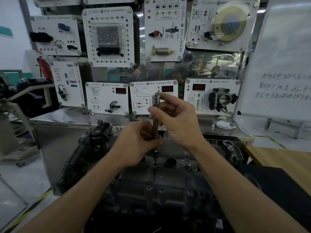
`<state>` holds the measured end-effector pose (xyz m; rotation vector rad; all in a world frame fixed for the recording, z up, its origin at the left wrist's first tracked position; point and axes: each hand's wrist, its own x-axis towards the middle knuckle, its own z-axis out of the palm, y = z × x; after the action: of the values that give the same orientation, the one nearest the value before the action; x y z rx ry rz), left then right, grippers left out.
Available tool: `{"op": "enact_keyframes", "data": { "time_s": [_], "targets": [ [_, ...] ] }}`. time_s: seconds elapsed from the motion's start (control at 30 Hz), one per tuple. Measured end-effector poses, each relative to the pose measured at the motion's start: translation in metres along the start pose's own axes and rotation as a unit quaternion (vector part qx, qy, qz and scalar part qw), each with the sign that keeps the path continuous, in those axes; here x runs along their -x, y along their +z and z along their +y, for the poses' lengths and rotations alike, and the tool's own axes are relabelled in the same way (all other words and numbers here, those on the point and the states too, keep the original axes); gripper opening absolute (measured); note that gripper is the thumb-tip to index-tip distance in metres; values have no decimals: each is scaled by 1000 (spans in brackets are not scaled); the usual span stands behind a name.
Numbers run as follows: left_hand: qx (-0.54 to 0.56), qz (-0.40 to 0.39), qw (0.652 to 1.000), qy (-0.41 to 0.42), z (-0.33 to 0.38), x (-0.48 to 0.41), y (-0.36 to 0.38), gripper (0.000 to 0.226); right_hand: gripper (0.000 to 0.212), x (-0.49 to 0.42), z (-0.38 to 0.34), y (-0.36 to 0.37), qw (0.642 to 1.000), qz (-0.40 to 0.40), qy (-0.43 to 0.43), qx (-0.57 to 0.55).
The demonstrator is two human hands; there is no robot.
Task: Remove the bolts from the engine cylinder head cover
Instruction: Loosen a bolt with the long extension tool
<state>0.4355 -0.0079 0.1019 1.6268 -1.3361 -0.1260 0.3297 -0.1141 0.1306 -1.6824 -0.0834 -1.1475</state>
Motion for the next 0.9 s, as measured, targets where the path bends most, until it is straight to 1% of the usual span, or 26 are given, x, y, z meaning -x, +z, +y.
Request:
{"op": "enact_keyframes", "data": {
  "time_s": [0.07, 0.1, 0.13, 0.2, 0.27, 0.33, 0.4, 0.47, 0.53, 0.6, 0.63, 0.67, 0.73, 0.8, 0.83, 0.87, 0.9],
  "targets": [
    [-34, 31, 999, 21, 2, 0, 0, 33, 34, 6, 1, 6, 1000, 1, 12, 2],
    [-32, 29, 998, 34, 3, 0, -1, 39, 31, 10, 2, 10, 1000, 6, 21, 13],
    [-16, 18, 999, 44, 3, 0, -2, 42, 24, 12, 3, 12, 999, 14, 27, 24],
    [34, -18, 998, 47, 4, 1, -3, 39, 16, 14, 4, 13, 998, 29, 38, 38],
    [82, -68, 994, 33, 3, 4, -5, 38, 13, 12, 4, 9, 998, 43, 49, 23],
    [92, -102, 990, 21, 2, 5, -5, 42, 20, 13, 3, 6, 997, 37, 60, -21],
    [57, -76, 995, 33, 2, 4, -4, 32, 21, 18, 4, 9, 998, 4, 58, -29],
    [41, -27, 998, 48, 0, 4, -2, 23, 15, 23, 6, 15, 998, -7, 44, 33],
    [23, 19, 997, 64, 2, 4, 0, 27, 17, 26, 8, 19, 994, 31, 13, 109],
    [-30, 56, 996, 69, 3, 5, 0, 32, 20, 24, 9, 20, 990, 88, 11, 109],
    [-27, 57, 996, 61, 2, 4, -1, 35, 20, 23, 9, 19, 990, 96, 20, 100],
    [4, 40, 998, 44, 2, 3, -2, 38, 19, 24, 7, 20, 990, 93, 28, 99],
    [106, -13, 994, 10, 3, 2, -6, 54, 18, 26, 5, 21, 989, 80, 34, 123],
    [230, -41, 972, -11, 4, 1, -8, 72, 25, 33, 4, 19, 985, 68, 33, 158],
    [283, -40, 958, -19, 12, 4, -8, 75, 29, 37, 4, 21, 984, 59, 43, 160],
    [318, -32, 947, -22, 17, 6, -6, 74, 34, 44, 3, 26, 986, 47, 66, 144],
    [340, -25, 940, 2, 24, 13, -3, 69, 39, 48, 0, 36, 988, 36, 98, 113]
  ]
}}
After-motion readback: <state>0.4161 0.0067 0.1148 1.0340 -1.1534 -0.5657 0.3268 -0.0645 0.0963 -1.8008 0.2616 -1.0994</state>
